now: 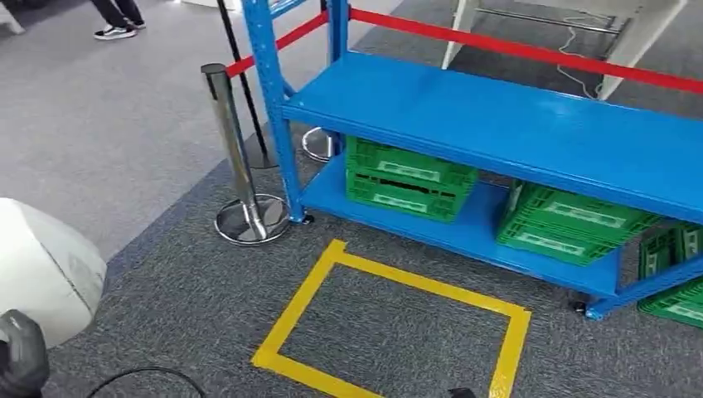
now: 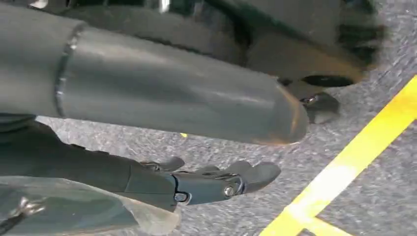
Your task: Take the parts from the cabinet and place them on the table.
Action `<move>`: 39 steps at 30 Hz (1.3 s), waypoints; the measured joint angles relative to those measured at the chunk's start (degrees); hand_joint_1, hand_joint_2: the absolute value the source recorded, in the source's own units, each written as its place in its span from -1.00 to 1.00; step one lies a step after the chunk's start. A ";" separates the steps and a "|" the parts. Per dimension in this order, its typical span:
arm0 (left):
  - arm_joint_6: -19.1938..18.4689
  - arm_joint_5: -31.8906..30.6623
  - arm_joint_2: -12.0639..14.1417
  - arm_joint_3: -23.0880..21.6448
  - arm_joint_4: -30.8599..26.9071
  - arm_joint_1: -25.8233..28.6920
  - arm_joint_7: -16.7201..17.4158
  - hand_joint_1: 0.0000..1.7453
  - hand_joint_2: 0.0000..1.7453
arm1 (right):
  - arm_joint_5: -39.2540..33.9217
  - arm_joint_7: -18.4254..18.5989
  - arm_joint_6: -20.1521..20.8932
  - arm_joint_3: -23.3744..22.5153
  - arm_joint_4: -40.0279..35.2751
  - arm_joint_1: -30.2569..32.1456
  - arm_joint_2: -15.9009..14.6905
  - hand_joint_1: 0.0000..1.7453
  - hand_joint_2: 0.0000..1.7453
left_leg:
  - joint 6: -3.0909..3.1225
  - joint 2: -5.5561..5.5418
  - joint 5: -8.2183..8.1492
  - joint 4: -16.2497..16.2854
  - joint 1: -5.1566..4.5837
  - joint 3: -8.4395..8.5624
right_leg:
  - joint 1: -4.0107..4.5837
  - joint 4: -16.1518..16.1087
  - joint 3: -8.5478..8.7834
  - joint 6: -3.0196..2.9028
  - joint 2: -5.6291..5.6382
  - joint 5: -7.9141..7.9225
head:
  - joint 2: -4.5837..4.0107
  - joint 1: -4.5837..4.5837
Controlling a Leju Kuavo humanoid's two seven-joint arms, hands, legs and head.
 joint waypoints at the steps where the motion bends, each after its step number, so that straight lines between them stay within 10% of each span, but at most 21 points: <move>1: 0.00 0.02 0.02 -0.02 0.09 0.02 0.00 1.00 1.00 | 0.11 0.00 0.05 0.07 0.00 0.03 0.00 -1.00 -1.00 | 0.12 -0.68 0.08 0.08 -0.13 -0.18 | 0.04 3.70 -1.84 -0.07 0.07 -1.10 | 0.00 -0.02; 3: 0.00 0.15 0.07 -0.15 0.30 0.03 0.00 1.00 1.00 | 0.24 0.33 0.05 0.35 0.00 0.31 0.00 -1.00 -1.00 | 0.12 -2.26 0.15 0.22 -0.31 -0.25 | 0.05 3.32 -1.83 -0.38 0.14 0.90 | 0.00 -0.02; 5: 0.02 -0.20 0.11 -0.26 0.44 -0.09 0.00 1.00 1.00 | 0.26 0.42 0.05 0.57 0.00 0.33 0.00 -1.00 -1.00 | 0.08 -3.93 0.12 0.60 -0.40 -0.24 | 0.03 -6.40 2.64 -0.90 1.26 6.66 | 0.00 -0.02; 6: 0.02 -0.52 0.18 -0.44 0.52 -0.29 0.00 1.00 1.00 | 0.22 0.42 0.05 0.57 0.00 0.31 0.00 -1.00 -1.00 | -0.02 -4.63 0.05 0.83 -0.37 -0.28 | -0.01 -11.49 4.95 -1.22 3.64 8.63 | 0.00 0.00; 7: 0.07 -0.70 0.22 -0.63 0.63 -0.55 0.00 1.00 1.00 | 0.15 0.44 0.05 0.57 0.04 0.39 0.00 -1.00 -1.00 | -0.30 -5.14 0.02 1.07 -0.66 -0.63 | -0.25 -12.53 5.42 -1.36 6.38 7.54 | 0.00 -0.13; 20: 0.24 -1.22 0.37 -1.20 0.83 -1.30 0.00 1.00 1.00 | -0.24 0.39 0.05 0.57 0.04 0.35 0.00 -1.00 -1.00 | -1.26 -6.83 0.32 1.32 -0.01 -1.48 | 0.02 -13.05 5.99 -1.37 5.30 7.45 | 0.00 -0.09; 22: 0.57 -2.43 0.61 -1.84 0.96 -1.54 0.00 1.00 1.00 | -0.35 0.52 0.13 0.55 0.04 0.43 0.31 -1.00 -1.00 | -1.99 -7.61 0.43 1.60 0.07 -1.93 | -0.58 -13.76 6.23 -2.10 3.23 8.09 | 0.00 -0.09; 23: 1.53 -3.80 1.03 -2.80 1.20 -2.55 0.00 1.00 1.00 | -0.26 0.59 0.31 0.55 0.04 0.73 0.41 -1.00 -1.00 | -2.99 -0.49 -5.72 12.11 -0.11 -6.56 | -0.27 -13.75 6.49 -2.56 0.29 7.93 | 0.00 -0.74; 24: 2.33 -4.13 1.35 -3.28 1.38 -2.31 0.00 1.00 1.00 | 0.02 0.55 0.31 0.55 0.04 0.94 0.39 -1.00 -1.00 | -3.49 -0.07 -7.87 19.95 0.32 -10.04 | -0.14 -13.72 6.58 -2.58 -2.40 7.66 | 0.00 -0.78; 25: 3.43 -2.34 1.77 -3.28 1.42 -1.39 0.02 1.00 1.00 | 1.27 0.68 0.57 0.92 0.04 0.76 0.57 -1.00 -1.00 | -2.63 5.14 -0.26 2.07 -0.25 -0.58 | 0.10 -13.76 7.54 -2.02 -5.32 6.82 | 0.00 -0.74; 29: 3.26 -0.85 1.95 -2.88 1.25 0.46 -0.02 1.00 1.00 | 1.88 0.90 0.48 1.14 0.04 0.62 0.79 -1.00 -1.00 | -1.16 3.37 -0.44 1.51 -0.86 -1.13 | 0.48 -13.87 8.21 -0.79 -7.80 6.32 | 0.00 -0.70; 30: 3.04 -0.85 1.97 -2.78 1.16 0.61 -0.02 1.00 1.00 | 2.03 0.90 0.48 1.22 0.00 0.61 0.85 -1.00 -1.00 | -0.69 2.73 -0.09 0.98 -0.45 -0.83 | 0.34 -13.74 8.15 -0.39 -7.41 5.87 | 0.00 -0.85; 31: 2.67 -1.12 1.97 -2.60 1.05 0.72 -0.04 1.00 1.00 | 2.27 0.85 0.55 1.40 0.00 0.55 0.87 -1.00 -1.00 | -0.29 2.08 0.13 0.81 -0.22 -0.84 | 0.05 -12.21 7.37 -0.13 -2.96 4.50 | 0.00 -0.37; 32: 2.36 -1.27 1.90 -2.53 1.05 0.56 -0.04 1.00 1.00 | 2.49 0.85 0.55 1.51 0.00 0.57 0.90 -1.00 -1.00 | -0.11 1.46 0.21 0.81 -0.22 -0.96 | -0.01 -9.01 5.94 -0.14 -1.11 2.57 | 0.00 -0.26; 35: 1.70 -1.46 1.60 -2.14 1.09 0.53 -0.04 1.00 1.00 | 5.01 2.50 -0.24 2.65 0.04 0.65 0.96 -1.00 -1.00 | 0.15 -0.83 0.19 0.87 -0.34 -1.07 | -0.01 4.84 -1.13 -0.08 0.10 -2.46 | 0.00 -0.24; 37: 1.42 -1.64 1.36 -1.81 1.11 0.48 -0.04 1.00 1.00 | 6.16 3.21 -0.61 3.63 0.04 0.86 1.01 -1.00 -1.00 | 0.14 -2.68 0.19 0.94 -0.34 -0.95 | -0.02 2.84 -1.14 -0.22 0.18 0.92 | 0.00 -0.22; 39: 1.40 -1.73 1.18 -1.62 1.11 0.46 -0.04 1.00 1.00 | 6.47 3.41 -0.74 4.11 0.04 0.73 1.01 -1.00 -1.00 | 0.01 -4.34 0.14 1.06 -0.23 -0.73 | -0.17 -7.23 2.93 -0.43 1.41 6.97 | 0.00 -0.19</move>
